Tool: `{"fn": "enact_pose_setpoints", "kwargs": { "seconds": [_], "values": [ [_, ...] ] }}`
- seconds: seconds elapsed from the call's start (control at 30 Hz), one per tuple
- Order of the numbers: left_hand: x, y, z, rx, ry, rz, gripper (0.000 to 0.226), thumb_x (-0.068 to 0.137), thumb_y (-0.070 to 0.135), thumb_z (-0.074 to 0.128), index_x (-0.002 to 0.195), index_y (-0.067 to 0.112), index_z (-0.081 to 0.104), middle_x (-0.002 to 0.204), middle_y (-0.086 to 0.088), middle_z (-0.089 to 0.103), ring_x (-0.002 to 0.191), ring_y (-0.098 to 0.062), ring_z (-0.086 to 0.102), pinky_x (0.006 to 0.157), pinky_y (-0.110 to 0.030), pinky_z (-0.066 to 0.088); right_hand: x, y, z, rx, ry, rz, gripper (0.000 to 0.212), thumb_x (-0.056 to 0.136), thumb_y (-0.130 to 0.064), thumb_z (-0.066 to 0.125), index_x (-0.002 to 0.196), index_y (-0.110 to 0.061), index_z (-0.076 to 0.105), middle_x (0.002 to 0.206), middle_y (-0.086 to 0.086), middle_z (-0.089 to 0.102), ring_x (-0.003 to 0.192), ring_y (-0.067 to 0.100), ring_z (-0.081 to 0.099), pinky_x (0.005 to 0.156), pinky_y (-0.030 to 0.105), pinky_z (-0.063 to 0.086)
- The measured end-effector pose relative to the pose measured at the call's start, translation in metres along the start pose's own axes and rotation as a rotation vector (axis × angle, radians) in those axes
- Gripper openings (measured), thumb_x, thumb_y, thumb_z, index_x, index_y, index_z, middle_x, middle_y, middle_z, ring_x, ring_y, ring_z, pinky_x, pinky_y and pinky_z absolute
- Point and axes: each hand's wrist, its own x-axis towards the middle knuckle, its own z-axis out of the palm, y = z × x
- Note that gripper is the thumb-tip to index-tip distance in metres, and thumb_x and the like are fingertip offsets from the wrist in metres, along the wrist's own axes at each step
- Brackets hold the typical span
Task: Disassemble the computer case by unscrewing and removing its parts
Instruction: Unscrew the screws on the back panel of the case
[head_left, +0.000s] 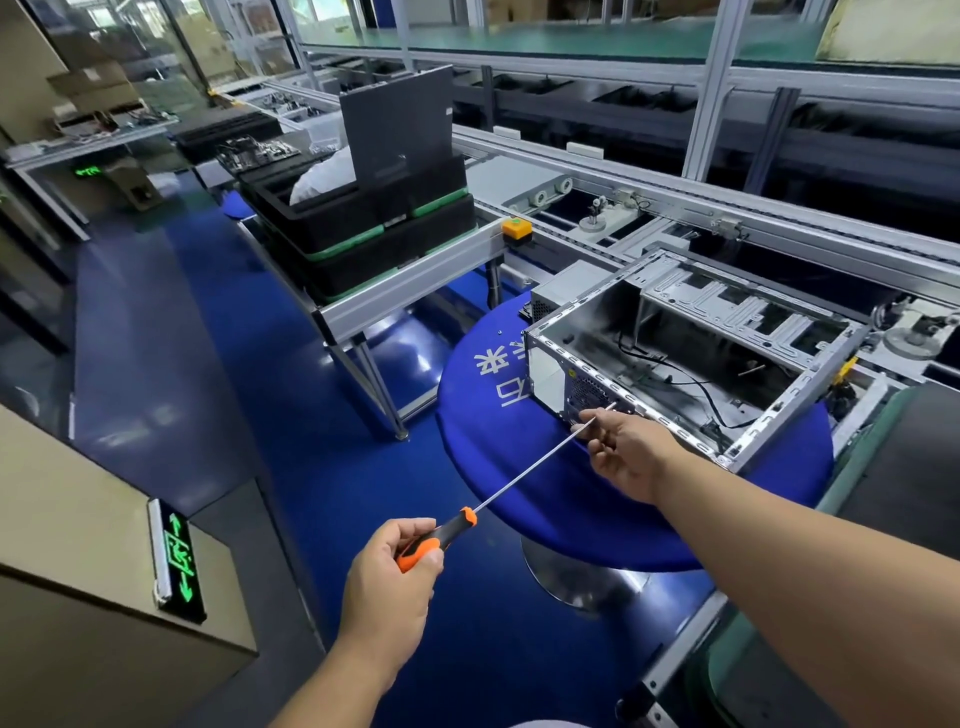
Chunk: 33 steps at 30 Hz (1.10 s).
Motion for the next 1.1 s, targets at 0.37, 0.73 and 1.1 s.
{"fn": "enact_pose_setpoints", "kwargs": {
  "seconds": [0.37,0.73,1.1],
  "values": [
    [-0.009,0.013,-0.002,0.375,0.044,0.387,0.038,0.091,0.004,0.077,0.106,0.037,0.065,0.103,0.023,0.061,0.105,0.001,0.059,0.080,-0.007,0.047,-0.015,-0.008,0.005,-0.269,0.128,0.036,0.019,0.102,-0.019,0.051,0.096,-0.011,0.068,0.065,0.006,0.065,0.043,0.010,0.041,0.038,0.018,0.032],
    [-0.005,0.008,0.000,0.197,0.025,0.183,0.035,0.095,0.013,0.074,0.103,0.046,0.067,0.094,0.023,0.071,0.083,-0.008,0.072,0.068,-0.010,0.052,-0.021,-0.077,-0.027,-1.404,0.452,-0.612,0.012,0.089,-0.037,0.050,0.095,-0.034,0.060,0.079,-0.012,0.064,0.072,0.015,0.062,0.061,0.029,0.045],
    [0.010,0.006,0.011,-0.334,-0.023,-0.248,0.021,0.110,0.025,0.055,0.109,0.016,0.074,0.091,-0.013,0.078,0.066,-0.028,0.072,0.048,-0.027,0.050,0.021,-0.059,-0.046,-1.610,0.217,-0.510,0.054,0.082,-0.045,0.064,0.133,-0.030,0.057,0.125,0.004,0.068,0.105,0.027,0.063,0.077,0.028,0.037]
  ]
}}
